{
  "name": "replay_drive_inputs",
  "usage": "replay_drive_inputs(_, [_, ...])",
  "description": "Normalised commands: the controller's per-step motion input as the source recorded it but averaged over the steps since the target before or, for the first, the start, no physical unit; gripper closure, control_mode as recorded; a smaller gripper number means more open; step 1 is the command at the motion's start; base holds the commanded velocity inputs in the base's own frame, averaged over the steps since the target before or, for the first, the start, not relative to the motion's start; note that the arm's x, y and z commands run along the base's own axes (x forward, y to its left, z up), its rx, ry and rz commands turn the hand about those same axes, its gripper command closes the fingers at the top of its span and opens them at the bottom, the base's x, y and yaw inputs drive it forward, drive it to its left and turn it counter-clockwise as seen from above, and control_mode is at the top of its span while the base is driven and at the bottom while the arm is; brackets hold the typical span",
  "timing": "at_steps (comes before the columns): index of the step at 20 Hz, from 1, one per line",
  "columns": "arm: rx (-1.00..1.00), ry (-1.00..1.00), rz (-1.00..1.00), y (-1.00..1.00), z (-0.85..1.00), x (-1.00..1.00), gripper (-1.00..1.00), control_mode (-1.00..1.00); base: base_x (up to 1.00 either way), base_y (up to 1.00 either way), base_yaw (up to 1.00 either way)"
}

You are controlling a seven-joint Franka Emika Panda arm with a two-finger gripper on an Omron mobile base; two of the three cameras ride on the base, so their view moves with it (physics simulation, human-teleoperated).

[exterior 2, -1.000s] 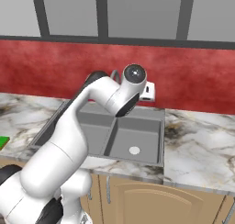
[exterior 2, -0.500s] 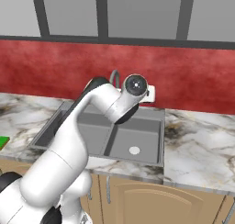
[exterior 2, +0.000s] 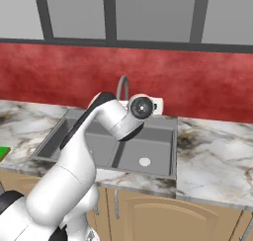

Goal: Soak the sponge with water for a few seconds and then drop it inside the sink.

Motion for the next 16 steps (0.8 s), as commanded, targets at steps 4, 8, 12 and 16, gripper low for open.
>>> replay_drive_inputs(4, [0.0,-0.17,0.0,0.05,-0.21,0.36,-1.0,-1.0,0.0,0.0,0.0])
replay_drive_inputs(8, [0.0,-0.21,0.0,0.0,-0.2,0.28,-1.0,-1.0,0.0,0.0,0.0])
replay_drive_inputs(12, [0.0,-0.15,0.07,0.0,-0.04,0.04,-1.0,-1.0,0.0,0.0,0.0])
replay_drive_inputs(16, [0.0,-0.03,0.05,0.0,-0.01,0.0,-1.0,-1.0,0.0,0.0,0.0])
